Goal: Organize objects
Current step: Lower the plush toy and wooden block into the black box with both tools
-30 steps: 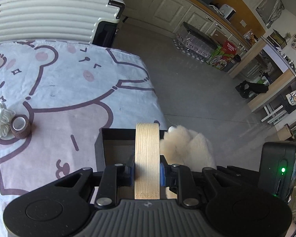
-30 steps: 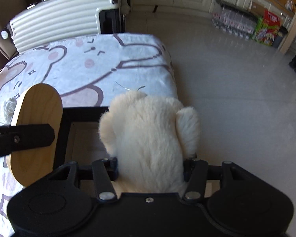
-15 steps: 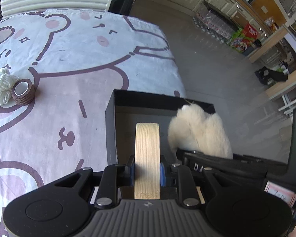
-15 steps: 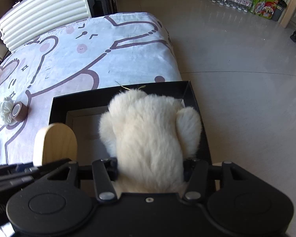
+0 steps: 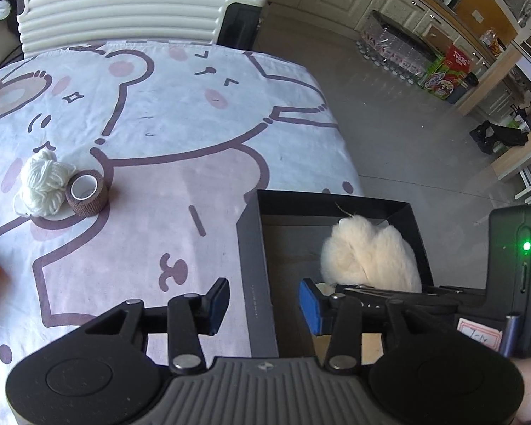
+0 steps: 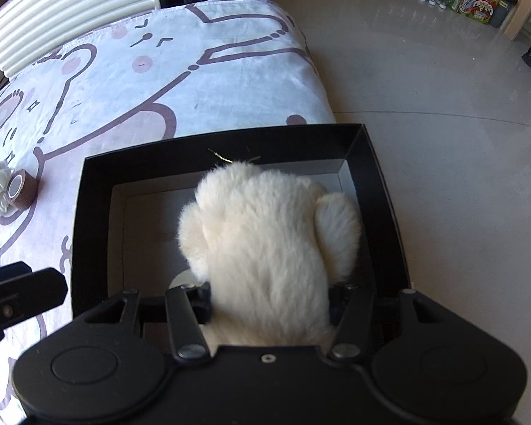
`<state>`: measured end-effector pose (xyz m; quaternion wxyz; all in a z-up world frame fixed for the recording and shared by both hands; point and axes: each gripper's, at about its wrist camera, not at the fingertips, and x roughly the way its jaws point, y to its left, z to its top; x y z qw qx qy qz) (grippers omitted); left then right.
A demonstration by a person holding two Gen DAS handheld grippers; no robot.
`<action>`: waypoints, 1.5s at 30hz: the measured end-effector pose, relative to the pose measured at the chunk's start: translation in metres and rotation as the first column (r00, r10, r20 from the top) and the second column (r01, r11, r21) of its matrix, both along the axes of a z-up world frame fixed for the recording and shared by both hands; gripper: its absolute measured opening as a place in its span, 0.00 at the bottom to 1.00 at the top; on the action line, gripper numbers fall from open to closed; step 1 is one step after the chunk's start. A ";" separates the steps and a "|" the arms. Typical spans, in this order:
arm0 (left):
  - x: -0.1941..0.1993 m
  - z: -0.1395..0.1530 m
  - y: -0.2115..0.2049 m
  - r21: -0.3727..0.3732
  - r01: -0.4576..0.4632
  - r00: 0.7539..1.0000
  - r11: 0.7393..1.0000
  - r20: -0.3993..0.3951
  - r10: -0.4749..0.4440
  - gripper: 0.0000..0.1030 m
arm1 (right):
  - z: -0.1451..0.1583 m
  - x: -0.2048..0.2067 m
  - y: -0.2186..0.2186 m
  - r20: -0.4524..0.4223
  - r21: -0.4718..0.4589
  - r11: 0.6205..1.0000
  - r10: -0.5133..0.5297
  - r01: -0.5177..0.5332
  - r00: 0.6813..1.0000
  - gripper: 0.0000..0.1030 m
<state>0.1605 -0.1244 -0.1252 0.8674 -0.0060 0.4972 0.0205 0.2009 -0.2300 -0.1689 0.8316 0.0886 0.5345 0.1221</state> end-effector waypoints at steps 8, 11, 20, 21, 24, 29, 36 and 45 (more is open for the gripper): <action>0.003 -0.005 0.000 0.000 0.020 1.000 1.000 -0.019 -0.020 0.43 | -0.002 0.000 0.007 0.048 -0.164 0.986 0.039 -0.030 0.998 0.52; 0.004 -0.008 0.001 0.003 0.020 0.999 1.000 -0.028 -0.020 0.42 | -0.009 -0.002 0.013 0.047 -0.243 0.966 0.097 -0.082 0.994 0.52; 0.005 -0.009 0.011 -0.006 -0.007 0.999 1.000 -0.038 0.007 0.42 | -0.007 0.001 0.020 -0.047 -0.057 0.994 0.091 -0.094 0.995 0.52; 0.005 -0.008 0.013 -0.007 -0.013 0.999 1.000 -0.036 0.013 0.42 | -0.006 0.002 0.020 -0.054 -0.033 0.995 0.090 -0.092 0.994 0.52; 0.004 -0.006 0.019 -0.007 -0.025 0.999 1.000 -0.033 0.024 0.42 | -0.003 0.002 0.029 -0.076 0.021 0.995 0.102 -0.101 0.992 0.51; 0.003 -0.003 0.023 -0.009 -0.029 0.999 1.000 -0.028 0.029 0.42 | -0.004 0.003 0.044 -0.088 -0.020 0.993 0.111 -0.113 0.990 0.51; 0.002 -0.003 0.019 -0.004 -0.012 0.999 1.000 -0.035 0.012 0.42 | -0.003 0.000 0.038 -0.064 -0.033 0.993 0.114 -0.116 0.991 0.63; 0.000 -0.002 0.014 0.031 0.001 1.000 1.000 -0.028 -0.001 0.42 | 0.015 -0.006 0.020 -0.036 -0.004 0.995 0.099 -0.099 0.994 0.70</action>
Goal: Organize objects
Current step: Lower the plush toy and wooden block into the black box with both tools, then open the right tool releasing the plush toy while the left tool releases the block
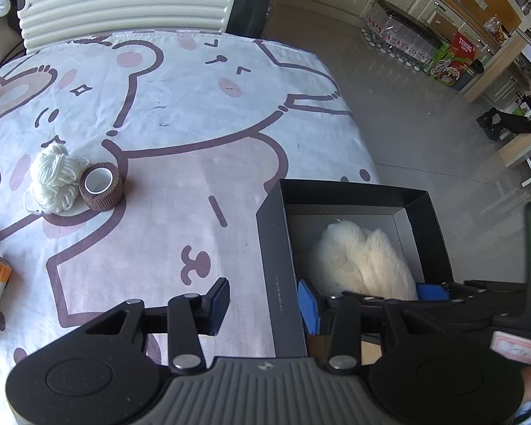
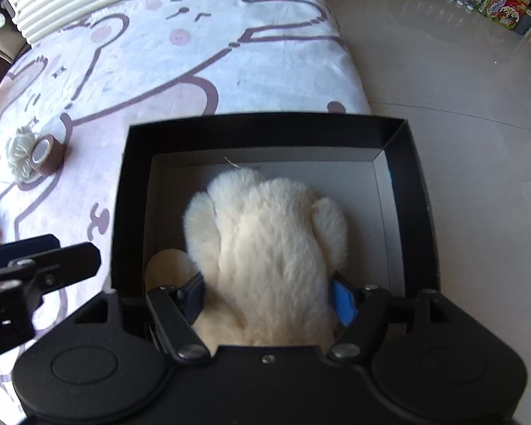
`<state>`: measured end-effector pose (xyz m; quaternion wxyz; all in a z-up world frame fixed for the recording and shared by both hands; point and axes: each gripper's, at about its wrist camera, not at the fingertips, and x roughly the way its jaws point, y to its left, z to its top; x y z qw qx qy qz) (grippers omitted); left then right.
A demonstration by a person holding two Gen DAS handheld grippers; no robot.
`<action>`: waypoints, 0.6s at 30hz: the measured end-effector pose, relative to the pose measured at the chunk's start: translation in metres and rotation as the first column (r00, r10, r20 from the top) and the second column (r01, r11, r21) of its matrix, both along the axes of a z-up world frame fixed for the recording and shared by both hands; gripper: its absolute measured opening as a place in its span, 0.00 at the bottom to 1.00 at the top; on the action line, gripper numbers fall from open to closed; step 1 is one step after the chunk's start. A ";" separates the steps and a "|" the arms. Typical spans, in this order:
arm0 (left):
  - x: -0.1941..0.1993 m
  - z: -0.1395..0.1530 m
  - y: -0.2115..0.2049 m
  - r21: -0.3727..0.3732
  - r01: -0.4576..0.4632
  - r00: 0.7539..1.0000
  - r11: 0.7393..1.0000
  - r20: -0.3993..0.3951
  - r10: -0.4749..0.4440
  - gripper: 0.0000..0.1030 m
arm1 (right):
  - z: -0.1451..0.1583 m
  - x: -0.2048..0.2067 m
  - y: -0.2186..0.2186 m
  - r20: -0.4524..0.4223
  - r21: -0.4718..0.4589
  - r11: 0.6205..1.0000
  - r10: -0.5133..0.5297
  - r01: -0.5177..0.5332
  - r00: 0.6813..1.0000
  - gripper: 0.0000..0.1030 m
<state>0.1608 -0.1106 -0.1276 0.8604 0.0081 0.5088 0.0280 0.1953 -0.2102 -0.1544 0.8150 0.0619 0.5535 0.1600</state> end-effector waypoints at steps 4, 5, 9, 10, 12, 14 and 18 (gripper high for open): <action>-0.002 0.003 -0.003 0.014 0.011 1.000 1.000 0.009 -0.011 0.42 | 0.016 -0.004 -0.015 0.029 0.049 0.998 -0.041 0.040 0.999 0.70; -0.003 0.003 -0.004 0.014 0.013 1.000 1.000 0.013 -0.013 0.42 | 0.019 -0.005 -0.019 0.031 0.066 0.996 -0.054 0.052 0.998 0.69; -0.006 0.005 -0.007 0.025 0.022 1.000 0.999 0.016 -0.023 0.42 | 0.027 -0.008 -0.033 0.028 0.118 0.987 -0.109 0.105 0.994 0.64; -0.007 0.006 -0.008 0.029 0.025 1.000 0.999 0.017 -0.025 0.42 | 0.027 -0.009 -0.036 0.026 0.121 0.986 -0.118 0.114 0.993 0.64; -0.009 0.008 -0.010 0.039 0.033 0.999 0.999 0.020 -0.034 0.42 | 0.029 -0.012 -0.038 0.026 0.112 0.986 -0.125 0.121 0.992 0.63; -0.012 0.011 -0.014 0.056 0.046 0.998 0.997 0.028 -0.047 0.42 | 0.030 -0.015 -0.042 0.033 0.103 0.986 -0.131 0.127 0.991 0.63; -0.018 0.018 -0.021 0.081 0.064 0.997 0.995 0.048 -0.068 0.42 | 0.038 -0.024 -0.049 0.060 0.111 0.984 -0.148 0.141 0.987 0.63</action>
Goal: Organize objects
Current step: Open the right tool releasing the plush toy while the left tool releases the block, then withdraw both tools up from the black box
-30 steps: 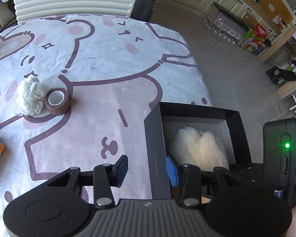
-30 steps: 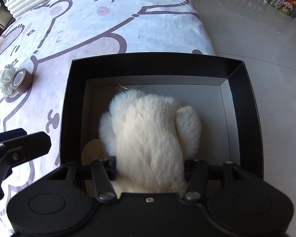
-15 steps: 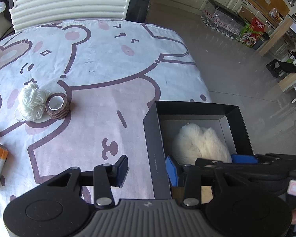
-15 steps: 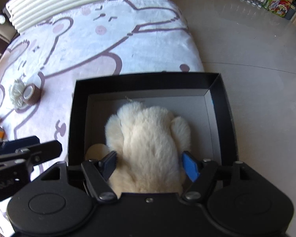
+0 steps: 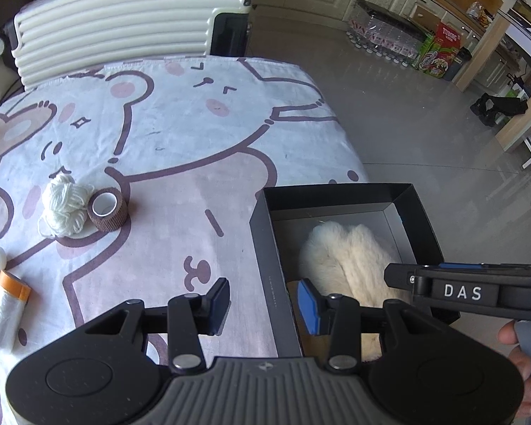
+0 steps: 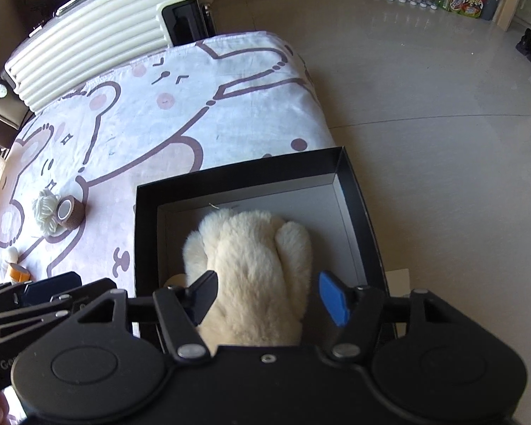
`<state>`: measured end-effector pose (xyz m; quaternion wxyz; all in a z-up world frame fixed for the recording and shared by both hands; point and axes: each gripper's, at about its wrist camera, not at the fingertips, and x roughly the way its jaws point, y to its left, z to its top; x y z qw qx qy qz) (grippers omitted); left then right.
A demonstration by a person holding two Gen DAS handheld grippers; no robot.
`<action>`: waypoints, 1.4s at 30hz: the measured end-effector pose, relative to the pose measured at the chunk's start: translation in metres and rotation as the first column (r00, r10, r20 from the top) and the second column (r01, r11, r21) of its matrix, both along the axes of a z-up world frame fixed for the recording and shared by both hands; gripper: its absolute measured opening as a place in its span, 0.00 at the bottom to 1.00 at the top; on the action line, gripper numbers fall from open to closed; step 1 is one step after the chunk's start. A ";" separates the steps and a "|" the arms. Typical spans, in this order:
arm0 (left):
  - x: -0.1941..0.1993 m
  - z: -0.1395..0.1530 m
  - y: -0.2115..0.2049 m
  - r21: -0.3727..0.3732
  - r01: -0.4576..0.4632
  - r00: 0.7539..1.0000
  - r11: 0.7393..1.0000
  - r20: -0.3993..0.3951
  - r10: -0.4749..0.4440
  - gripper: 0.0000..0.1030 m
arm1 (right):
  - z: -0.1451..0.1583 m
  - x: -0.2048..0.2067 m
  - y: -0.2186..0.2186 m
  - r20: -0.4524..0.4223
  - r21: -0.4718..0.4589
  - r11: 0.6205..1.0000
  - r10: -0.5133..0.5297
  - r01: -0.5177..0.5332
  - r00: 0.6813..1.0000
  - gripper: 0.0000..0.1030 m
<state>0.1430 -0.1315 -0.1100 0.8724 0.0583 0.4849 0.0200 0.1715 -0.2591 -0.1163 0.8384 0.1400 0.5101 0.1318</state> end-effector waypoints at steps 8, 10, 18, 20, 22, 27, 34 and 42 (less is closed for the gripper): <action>-0.015 0.016 -0.002 0.019 0.002 0.999 1.000 0.041 -0.002 0.42 | 0.027 -0.023 -0.012 0.089 0.001 0.999 -0.032 0.032 0.996 0.63; -0.019 0.020 -0.002 0.028 0.001 0.999 1.000 0.051 -0.002 0.42 | 0.033 -0.029 -0.014 0.111 0.003 0.999 -0.040 0.040 0.993 0.64; -0.035 0.038 0.004 0.069 -0.001 0.995 0.998 0.098 -0.005 0.44 | 0.050 -0.054 -0.020 0.174 -0.011 0.997 -0.075 0.078 0.982 0.69; -0.039 0.042 0.006 0.074 -0.004 0.994 0.997 0.108 -0.004 0.49 | 0.052 -0.058 -0.024 0.194 -0.020 0.992 -0.115 0.121 0.974 0.70; -0.042 0.045 0.008 0.079 -0.005 0.993 0.997 0.120 -0.004 0.53 | 0.053 -0.062 -0.026 0.200 -0.022 0.991 -0.126 0.133 0.972 0.71; -0.051 0.052 0.010 0.101 -0.008 0.989 0.995 0.148 -0.007 0.70 | 0.054 -0.074 -0.041 0.226 -0.069 0.969 -0.216 0.236 0.950 0.75; -0.060 0.056 0.006 0.131 -0.001 0.985 0.991 0.170 -0.022 0.82 | 0.056 -0.089 -0.046 0.254 -0.105 0.956 -0.240 0.273 0.937 0.84; -0.065 0.054 0.002 0.166 -0.006 0.982 0.986 0.185 -0.025 0.96 | 0.055 -0.100 -0.054 0.268 -0.129 0.942 -0.269 0.311 0.925 0.93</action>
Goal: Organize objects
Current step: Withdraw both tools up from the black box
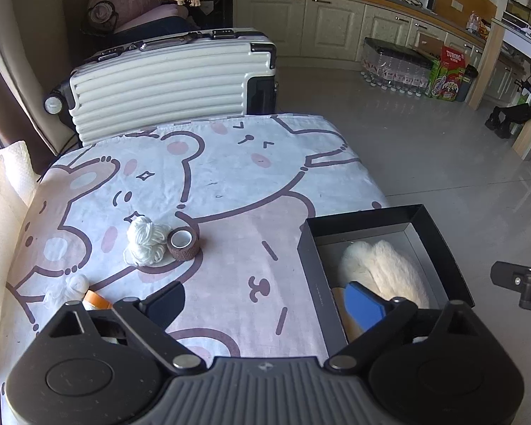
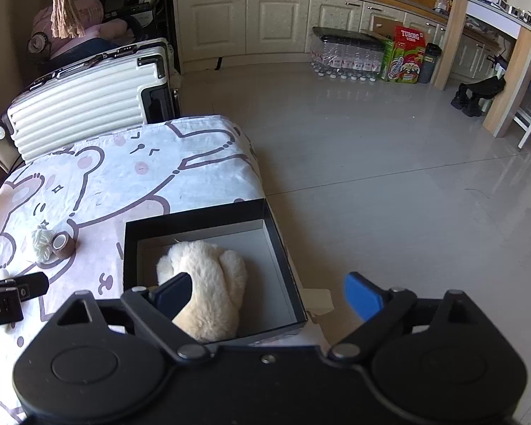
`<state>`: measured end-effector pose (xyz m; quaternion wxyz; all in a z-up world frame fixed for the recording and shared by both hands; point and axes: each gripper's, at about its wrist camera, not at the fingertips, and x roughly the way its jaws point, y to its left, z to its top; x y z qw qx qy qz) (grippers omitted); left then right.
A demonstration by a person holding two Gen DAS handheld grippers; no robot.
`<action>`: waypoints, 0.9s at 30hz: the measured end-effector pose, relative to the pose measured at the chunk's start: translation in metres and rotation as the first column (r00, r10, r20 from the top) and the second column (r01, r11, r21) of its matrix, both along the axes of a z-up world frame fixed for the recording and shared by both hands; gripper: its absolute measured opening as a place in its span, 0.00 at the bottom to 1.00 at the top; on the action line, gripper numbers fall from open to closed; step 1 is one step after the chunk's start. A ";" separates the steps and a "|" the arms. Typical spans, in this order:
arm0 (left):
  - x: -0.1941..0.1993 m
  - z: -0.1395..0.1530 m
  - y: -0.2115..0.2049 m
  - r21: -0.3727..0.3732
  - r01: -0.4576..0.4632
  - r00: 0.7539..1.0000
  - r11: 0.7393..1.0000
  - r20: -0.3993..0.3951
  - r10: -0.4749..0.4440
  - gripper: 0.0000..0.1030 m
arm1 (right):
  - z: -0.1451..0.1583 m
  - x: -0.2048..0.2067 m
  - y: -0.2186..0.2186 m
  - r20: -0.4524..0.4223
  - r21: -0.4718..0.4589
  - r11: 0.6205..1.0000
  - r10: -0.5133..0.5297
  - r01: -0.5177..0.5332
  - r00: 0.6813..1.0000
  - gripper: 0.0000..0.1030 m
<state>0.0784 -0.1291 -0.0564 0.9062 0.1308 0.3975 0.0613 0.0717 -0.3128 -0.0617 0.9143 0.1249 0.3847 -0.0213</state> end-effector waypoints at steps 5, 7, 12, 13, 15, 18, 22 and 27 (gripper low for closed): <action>0.000 -0.001 0.000 0.006 -0.007 1.000 1.000 0.003 0.007 0.99 | -0.001 -0.001 -0.001 -0.003 0.000 1.000 -0.003 0.003 1.000 1.00; 0.000 -0.001 0.000 0.008 -0.007 1.000 1.000 0.003 0.007 1.00 | -0.002 -0.001 -0.001 -0.005 -0.001 1.000 -0.002 0.002 1.000 1.00; 0.000 -0.002 -0.001 0.013 0.001 1.000 1.000 0.002 -0.001 1.00 | -0.004 0.000 -0.001 -0.018 -0.030 0.999 -0.011 0.010 1.000 1.00; 0.000 -0.003 -0.001 0.013 0.001 1.000 1.000 0.001 -0.001 1.00 | -0.005 0.000 -0.002 -0.023 -0.035 0.999 -0.016 0.015 1.000 1.00; 0.001 -0.003 -0.001 0.012 0.000 1.000 1.000 0.001 0.000 1.00 | -0.005 0.000 -0.002 -0.023 -0.036 0.999 -0.017 0.017 1.000 1.00; 0.001 -0.003 -0.001 0.011 -0.002 1.000 1.000 0.000 0.002 1.00 | -0.005 -0.001 -0.004 -0.025 -0.040 0.999 -0.024 0.023 0.999 1.00; 0.002 -0.004 -0.001 0.011 -0.002 1.000 1.000 0.000 0.002 1.00 | -0.006 -0.001 -0.005 -0.029 -0.044 0.999 -0.026 0.025 0.999 1.00; 0.002 -0.004 -0.001 0.011 -0.003 1.000 1.000 -0.001 0.003 1.00 | -0.006 -0.001 -0.007 -0.036 -0.052 0.998 -0.037 0.035 0.999 1.00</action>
